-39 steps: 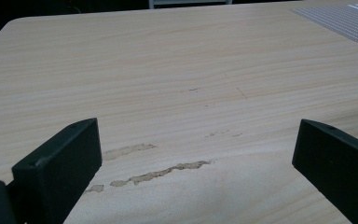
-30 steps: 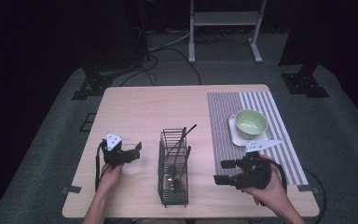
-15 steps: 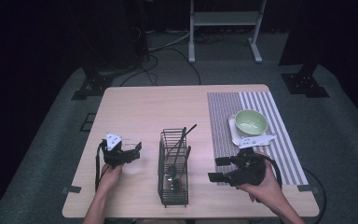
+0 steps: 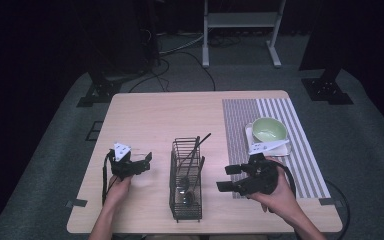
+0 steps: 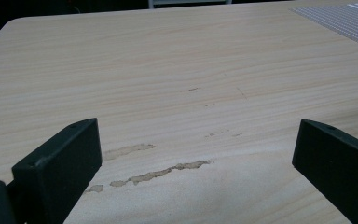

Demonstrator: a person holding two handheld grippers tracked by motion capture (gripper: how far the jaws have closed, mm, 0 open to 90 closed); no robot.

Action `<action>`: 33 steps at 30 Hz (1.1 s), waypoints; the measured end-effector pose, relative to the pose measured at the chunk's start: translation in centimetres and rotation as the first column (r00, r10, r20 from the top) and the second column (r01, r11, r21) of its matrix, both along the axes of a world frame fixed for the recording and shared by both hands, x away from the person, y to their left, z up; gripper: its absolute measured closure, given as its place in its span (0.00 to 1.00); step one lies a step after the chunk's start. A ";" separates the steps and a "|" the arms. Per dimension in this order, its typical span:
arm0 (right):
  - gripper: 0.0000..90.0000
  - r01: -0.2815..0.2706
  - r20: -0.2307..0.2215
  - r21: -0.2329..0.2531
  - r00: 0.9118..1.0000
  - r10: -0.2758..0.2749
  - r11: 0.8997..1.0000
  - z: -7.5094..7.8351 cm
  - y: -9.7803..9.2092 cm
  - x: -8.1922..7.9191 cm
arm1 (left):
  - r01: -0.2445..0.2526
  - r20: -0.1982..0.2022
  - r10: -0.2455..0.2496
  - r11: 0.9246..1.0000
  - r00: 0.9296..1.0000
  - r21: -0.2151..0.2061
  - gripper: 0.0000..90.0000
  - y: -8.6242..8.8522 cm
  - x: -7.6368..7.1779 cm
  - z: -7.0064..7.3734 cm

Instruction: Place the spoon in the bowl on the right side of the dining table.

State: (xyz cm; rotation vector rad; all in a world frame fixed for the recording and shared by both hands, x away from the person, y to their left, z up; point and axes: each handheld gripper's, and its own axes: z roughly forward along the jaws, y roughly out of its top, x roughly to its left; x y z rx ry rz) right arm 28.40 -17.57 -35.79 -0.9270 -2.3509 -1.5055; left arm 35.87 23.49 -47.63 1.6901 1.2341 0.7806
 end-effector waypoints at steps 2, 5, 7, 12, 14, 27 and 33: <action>0.20 -0.002 -0.003 0.000 1.000 0.002 1.000 0.0 0.1 0.1 | -0.001 -0.001 0.001 1.000 1.000 0.000 0.00 0.0 0.0 0.0; 0.20 -0.002 -0.003 -0.001 1.000 0.002 1.000 0.1 0.2 0.2 | -0.002 0.000 0.002 1.000 1.000 -0.001 0.00 0.0 0.0 0.0; 0.20 -0.004 -0.004 0.000 1.000 0.004 1.000 0.2 0.3 0.3 | -0.002 0.000 0.002 1.000 1.000 -0.001 0.00 0.0 0.0 0.0; 0.20 -0.011 -0.003 -0.003 1.000 0.011 1.000 0.6 0.7 0.5 | -0.002 -0.001 0.002 1.000 1.000 -0.001 0.00 0.0 0.0 0.0; 0.21 -0.016 0.002 -0.005 1.000 0.016 1.000 0.8 0.9 0.5 | -0.001 0.000 0.001 1.000 1.000 -0.001 0.00 0.0 0.0 0.0; 0.21 -0.033 0.013 -0.023 0.999 0.034 0.999 1.6 2.3 1.0 | 0.001 0.000 -0.001 1.000 1.000 0.001 0.00 0.0 0.0 0.0; 0.25 -0.025 0.011 -0.025 1.000 0.025 0.999 1.7 2.7 1.6 | 0.002 -0.001 -0.002 1.000 1.000 0.002 0.00 0.0 0.0 0.0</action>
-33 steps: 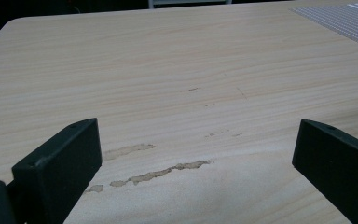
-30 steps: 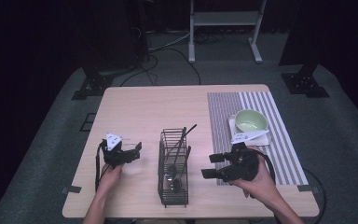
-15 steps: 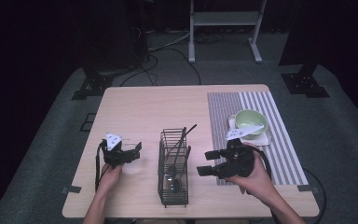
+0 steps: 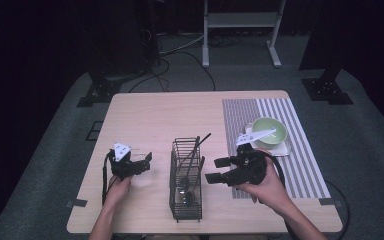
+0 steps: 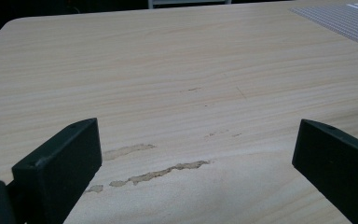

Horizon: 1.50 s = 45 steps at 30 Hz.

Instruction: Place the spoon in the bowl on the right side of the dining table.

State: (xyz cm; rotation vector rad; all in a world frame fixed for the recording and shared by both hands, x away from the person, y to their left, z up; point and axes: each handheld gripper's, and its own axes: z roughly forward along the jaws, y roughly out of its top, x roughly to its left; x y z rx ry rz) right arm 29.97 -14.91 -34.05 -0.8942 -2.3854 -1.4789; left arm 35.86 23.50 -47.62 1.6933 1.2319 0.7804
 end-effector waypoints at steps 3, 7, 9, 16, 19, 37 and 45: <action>0.28 0.005 -0.006 -0.003 1.000 -0.005 1.000 0.1 0.3 0.3 | 0.000 0.000 0.000 1.000 1.000 0.000 0.00 0.0 0.0 0.0; 0.33 0.010 -0.007 -0.014 1.000 -0.010 1.000 0.2 0.6 0.6 | 0.000 0.000 0.000 1.000 1.000 0.000 0.00 0.0 0.0 0.0; 0.34 0.015 -0.006 -0.019 1.000 -0.015 1.000 0.2 0.8 0.7 | 0.000 0.000 0.000 1.000 1.000 0.001 0.00 0.0 0.0 0.0; 0.43 0.025 -0.006 -0.041 1.000 -0.025 0.999 0.2 1.3 1.0 | 0.001 0.000 -0.001 1.000 1.000 0.000 0.00 0.0 0.0 0.0; 0.48 0.033 -0.013 -0.047 0.999 -0.033 0.998 0.1 1.5 1.2 | 0.001 0.000 -0.001 1.000 1.000 -0.001 0.00 0.0 0.0 0.0; 0.73 0.065 0.008 -0.078 0.998 -0.064 0.995 0.5 2.6 1.7 | 0.000 0.002 0.000 1.000 1.000 -0.005 0.00 0.0 0.0 0.0; 0.87 0.075 0.007 -0.093 0.997 -0.075 0.993 0.4 2.8 1.8 | 0.002 0.002 -0.002 1.000 1.000 -0.002 0.00 0.0 0.0 0.0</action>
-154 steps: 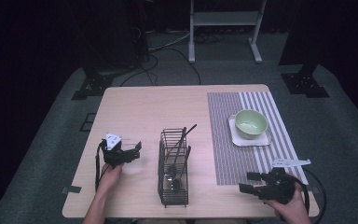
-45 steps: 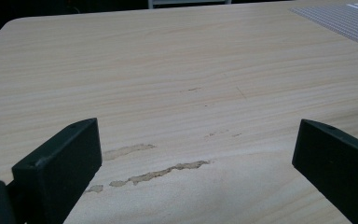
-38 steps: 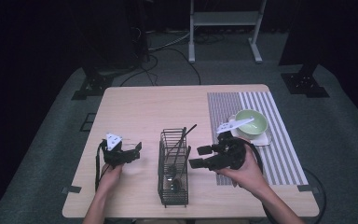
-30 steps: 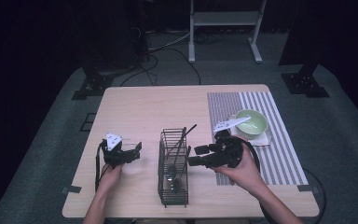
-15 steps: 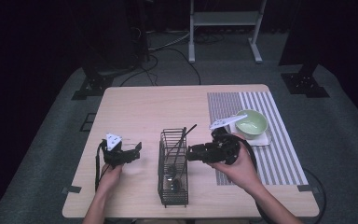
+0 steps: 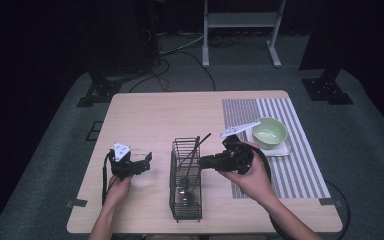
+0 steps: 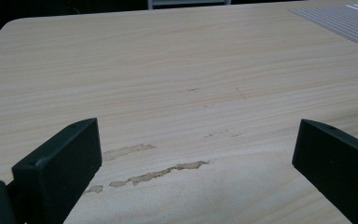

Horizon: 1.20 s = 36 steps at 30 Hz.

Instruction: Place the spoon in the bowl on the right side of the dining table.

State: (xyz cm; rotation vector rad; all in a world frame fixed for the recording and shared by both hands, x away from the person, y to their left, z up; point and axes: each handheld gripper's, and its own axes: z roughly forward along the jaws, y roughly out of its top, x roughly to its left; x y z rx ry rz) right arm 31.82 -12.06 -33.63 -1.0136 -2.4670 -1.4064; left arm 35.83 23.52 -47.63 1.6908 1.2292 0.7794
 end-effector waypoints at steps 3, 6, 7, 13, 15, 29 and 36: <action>0.90 0.002 0.007 0.000 1.000 -0.002 1.000 0.0 0.0 0.0 | 0.000 -0.001 0.000 1.000 1.000 0.000 0.00 0.0 0.0 0.0; 0.95 0.013 0.019 0.008 1.000 -0.013 1.000 0.0 -0.2 0.0 | 0.000 0.000 0.000 1.000 1.000 -0.002 0.00 0.0 0.0 0.0; 0.95 0.013 0.019 0.008 1.000 -0.013 1.000 0.0 -0.2 0.0 | 0.000 0.000 0.000 1.000 1.000 -0.002 0.00 0.0 0.0 0.0; 0.98 0.022 0.019 0.036 1.000 -0.023 0.999 0.1 -0.3 0.0 | 0.001 -0.002 -0.001 1.000 1.000 0.002 0.00 0.0 0.0 0.0; 0.98 0.032 0.026 0.036 0.999 -0.033 0.999 0.3 -0.4 0.0 | -0.001 -0.001 0.001 1.000 1.000 -0.001 0.00 0.0 0.0 0.0; 0.99 0.044 0.005 0.096 0.999 -0.045 0.994 1.0 -1.4 0.0 | 0.001 -0.001 -0.001 1.000 1.000 0.002 0.00 0.0 0.0 0.0; 0.98 0.062 -0.015 0.144 0.998 -0.060 0.988 1.6 -2.5 0.2 | 0.000 -0.001 0.000 1.000 1.000 0.003 0.00 0.0 0.0 0.0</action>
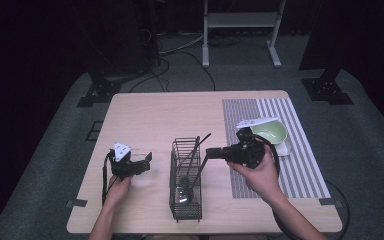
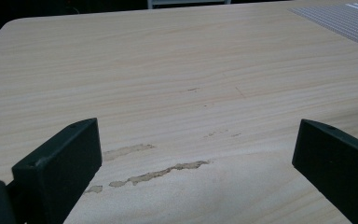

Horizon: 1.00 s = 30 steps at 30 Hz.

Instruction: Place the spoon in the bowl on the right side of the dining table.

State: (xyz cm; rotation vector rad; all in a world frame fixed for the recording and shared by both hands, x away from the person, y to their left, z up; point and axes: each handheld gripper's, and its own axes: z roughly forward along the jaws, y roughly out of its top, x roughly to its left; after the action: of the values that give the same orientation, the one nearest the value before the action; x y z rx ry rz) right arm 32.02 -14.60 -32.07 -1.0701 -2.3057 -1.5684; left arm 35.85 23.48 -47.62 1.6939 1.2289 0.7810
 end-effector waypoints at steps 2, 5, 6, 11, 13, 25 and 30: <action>0.98 0.004 -0.006 0.017 1.000 -0.003 1.000 0.2 -0.3 0.0 | 0.000 0.001 0.000 1.000 1.000 -0.001 0.00 0.0 0.0 0.0; 0.98 0.009 -0.004 0.030 1.000 -0.009 0.999 0.4 -0.7 0.1 | 0.000 -0.001 0.000 1.000 1.000 0.000 0.00 0.0 0.0 0.0; 0.99 0.013 -0.004 0.036 1.000 -0.013 0.999 0.5 -0.8 0.1 | 0.000 -0.001 0.000 1.000 1.000 -0.001 0.00 0.0 0.0 0.0; 0.99 0.020 -0.013 0.062 1.000 -0.020 0.998 0.9 -1.5 0.2 | 0.000 -0.001 0.000 1.000 1.000 0.001 0.00 0.0 0.0 0.0; 0.98 0.024 -0.015 0.070 1.000 -0.023 0.997 1.0 -1.8 0.2 | -0.001 -0.002 0.001 1.000 1.000 0.000 0.00 0.0 0.0 0.0; 0.98 0.041 -0.030 0.119 0.999 -0.038 0.992 1.8 -3.1 0.5 | 0.000 -0.002 0.000 1.000 1.000 -0.001 0.00 0.0 0.0 0.0; 0.98 0.051 -0.035 0.142 0.998 -0.047 0.989 2.4 -4.0 0.6 | 0.000 -0.001 0.000 1.000 1.000 0.002 0.00 0.0 0.0 0.0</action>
State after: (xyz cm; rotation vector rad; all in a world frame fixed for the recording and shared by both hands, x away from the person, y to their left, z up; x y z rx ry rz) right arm 32.59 -18.64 -29.68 -1.1158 -2.1258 -1.6923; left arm 35.86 23.47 -47.62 1.6959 1.2298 0.7819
